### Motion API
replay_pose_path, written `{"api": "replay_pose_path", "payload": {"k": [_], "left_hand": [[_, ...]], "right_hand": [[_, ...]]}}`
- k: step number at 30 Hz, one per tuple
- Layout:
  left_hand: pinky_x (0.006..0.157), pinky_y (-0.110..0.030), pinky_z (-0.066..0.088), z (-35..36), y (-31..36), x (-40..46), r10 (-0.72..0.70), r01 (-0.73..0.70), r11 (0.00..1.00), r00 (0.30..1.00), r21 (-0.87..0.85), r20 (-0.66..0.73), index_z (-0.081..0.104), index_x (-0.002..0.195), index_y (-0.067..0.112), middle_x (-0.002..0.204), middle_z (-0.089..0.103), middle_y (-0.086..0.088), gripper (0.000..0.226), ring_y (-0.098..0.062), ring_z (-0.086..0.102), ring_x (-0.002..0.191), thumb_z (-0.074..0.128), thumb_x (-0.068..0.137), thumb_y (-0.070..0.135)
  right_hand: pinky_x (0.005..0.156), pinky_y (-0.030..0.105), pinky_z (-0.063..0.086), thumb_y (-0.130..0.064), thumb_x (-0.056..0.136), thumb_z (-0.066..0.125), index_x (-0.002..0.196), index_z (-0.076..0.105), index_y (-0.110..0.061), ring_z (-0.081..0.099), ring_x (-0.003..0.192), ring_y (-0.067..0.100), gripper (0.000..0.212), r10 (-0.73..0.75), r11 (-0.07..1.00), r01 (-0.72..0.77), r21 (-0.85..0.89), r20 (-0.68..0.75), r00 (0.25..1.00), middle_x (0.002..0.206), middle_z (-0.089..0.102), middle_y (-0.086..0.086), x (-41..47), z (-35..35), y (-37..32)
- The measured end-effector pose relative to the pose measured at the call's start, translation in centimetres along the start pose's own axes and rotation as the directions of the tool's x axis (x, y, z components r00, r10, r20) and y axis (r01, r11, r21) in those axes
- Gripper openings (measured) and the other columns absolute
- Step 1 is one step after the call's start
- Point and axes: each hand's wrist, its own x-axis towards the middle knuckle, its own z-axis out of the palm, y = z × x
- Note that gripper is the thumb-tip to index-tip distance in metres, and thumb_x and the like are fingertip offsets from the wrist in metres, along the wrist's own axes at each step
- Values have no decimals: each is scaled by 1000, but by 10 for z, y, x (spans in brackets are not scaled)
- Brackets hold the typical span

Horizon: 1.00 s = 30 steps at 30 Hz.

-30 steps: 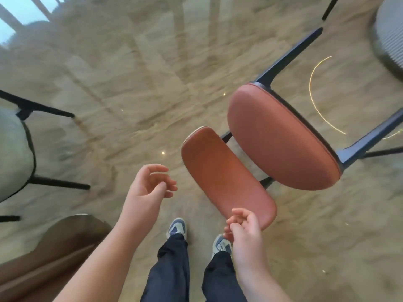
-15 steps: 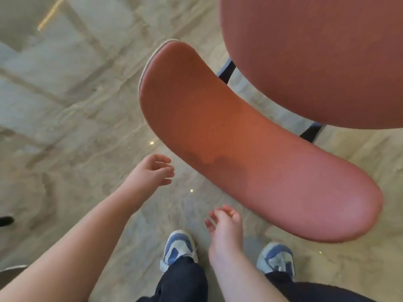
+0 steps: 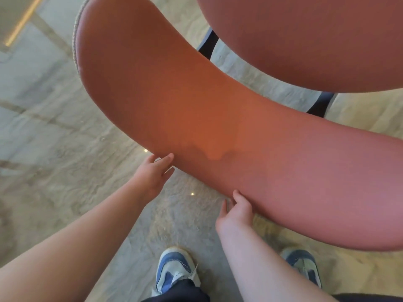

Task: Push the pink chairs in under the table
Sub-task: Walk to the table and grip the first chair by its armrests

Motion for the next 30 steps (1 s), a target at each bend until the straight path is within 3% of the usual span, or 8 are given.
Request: {"api": "replay_pose_path", "payload": {"k": [3, 9, 18, 25, 30], "left_hand": [[111, -37, 46, 2, 1, 5, 28, -28, 999, 1000, -45, -4, 56, 136, 11, 134, 69, -5, 41, -19, 67, 121, 66, 97, 6], [106, -36, 51, 4, 5, 9, 34, -35, 998, 999, -58, -27, 52, 139, 8, 133, 68, -11, 45, -22, 68, 118, 65, 97, 1], [101, -35, 53, 12, 18, -2, 57, -56, 998, 994, 13, -96, 51, 139, 6, 132, 65, -11, 48, -25, 66, 118, 69, 94, 5], [94, -31, 57, 36, 67, -59, 95, -80, 991, 986, 109, -136, 54, 137, 5, 128, 68, -8, 46, -21, 70, 113, 71, 95, 11], [96, -33, 56, 73, 126, -119, 119, -88, 981, 975, 171, -186, 54, 136, 5, 127, 68, -8, 49, -22, 70, 111, 74, 93, 15]], "right_hand": [[95, 28, 49, -6, 93, 68, 132, 60, -10, 54, 123, 17, 40, 58, 996, -60, 62, 44, 997, 130, 60, 5, -2, 1, -4], [110, 30, 45, -6, 94, 69, 131, 61, -8, 54, 123, 14, 38, 67, 995, -74, 67, 101, 993, 129, 62, 6, -1, -2, -11], [111, 29, 44, -8, 92, 73, 137, 57, -7, 54, 129, 14, 47, 71, 995, -77, 63, 94, 993, 136, 60, 8, -13, -1, -18], [104, 24, 46, -15, 89, 78, 138, 56, -15, 61, 119, 15, 54, 86, 995, -91, 48, 97, 992, 134, 62, 4, -87, -5, -58], [110, 31, 45, -23, 89, 79, 140, 50, -12, 55, 126, 17, 59, 109, 994, -112, 11, 153, 982, 126, 59, 4, -162, -7, -110]]}}
